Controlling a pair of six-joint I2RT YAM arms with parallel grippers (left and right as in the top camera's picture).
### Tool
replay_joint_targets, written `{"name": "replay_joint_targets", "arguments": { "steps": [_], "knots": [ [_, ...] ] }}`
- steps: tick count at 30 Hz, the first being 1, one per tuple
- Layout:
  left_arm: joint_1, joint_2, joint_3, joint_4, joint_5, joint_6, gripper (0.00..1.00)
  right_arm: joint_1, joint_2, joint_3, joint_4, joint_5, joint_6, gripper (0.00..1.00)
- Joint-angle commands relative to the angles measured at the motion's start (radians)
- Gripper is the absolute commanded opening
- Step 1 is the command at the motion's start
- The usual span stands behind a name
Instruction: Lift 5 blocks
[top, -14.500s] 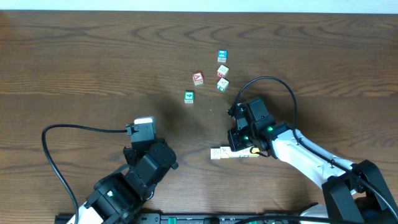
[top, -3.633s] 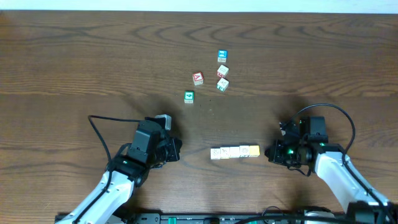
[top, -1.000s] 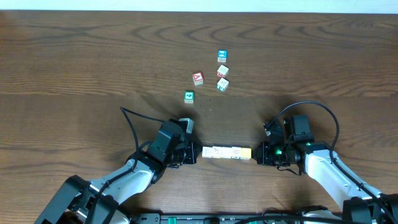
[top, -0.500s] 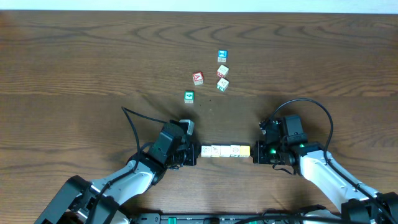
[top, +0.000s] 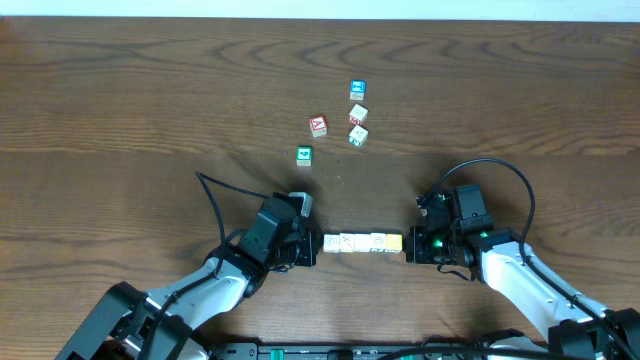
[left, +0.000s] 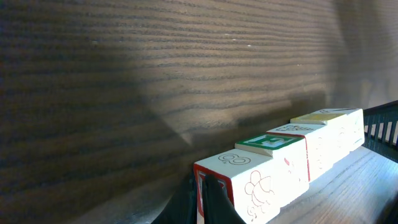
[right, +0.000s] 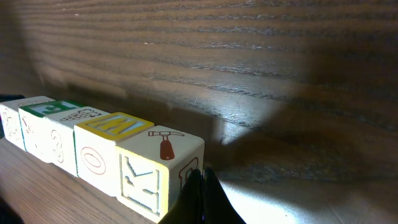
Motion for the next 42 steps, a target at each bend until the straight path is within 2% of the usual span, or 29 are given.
{"name": "replay_joint_targets", "arguments": {
  "steps": [1, 42],
  "knots": [
    [-0.034, 0.005, -0.002, 0.008, 0.079, 0.017, 0.07, 0.034, 0.007, -0.002, 0.015, -0.137, -0.013, 0.01],
    [-0.035, 0.005, -0.002, 0.05, 0.108, 0.021, 0.07, 0.07, 0.006, -0.002, 0.053, -0.19, -0.006, 0.01]
  ]
}}
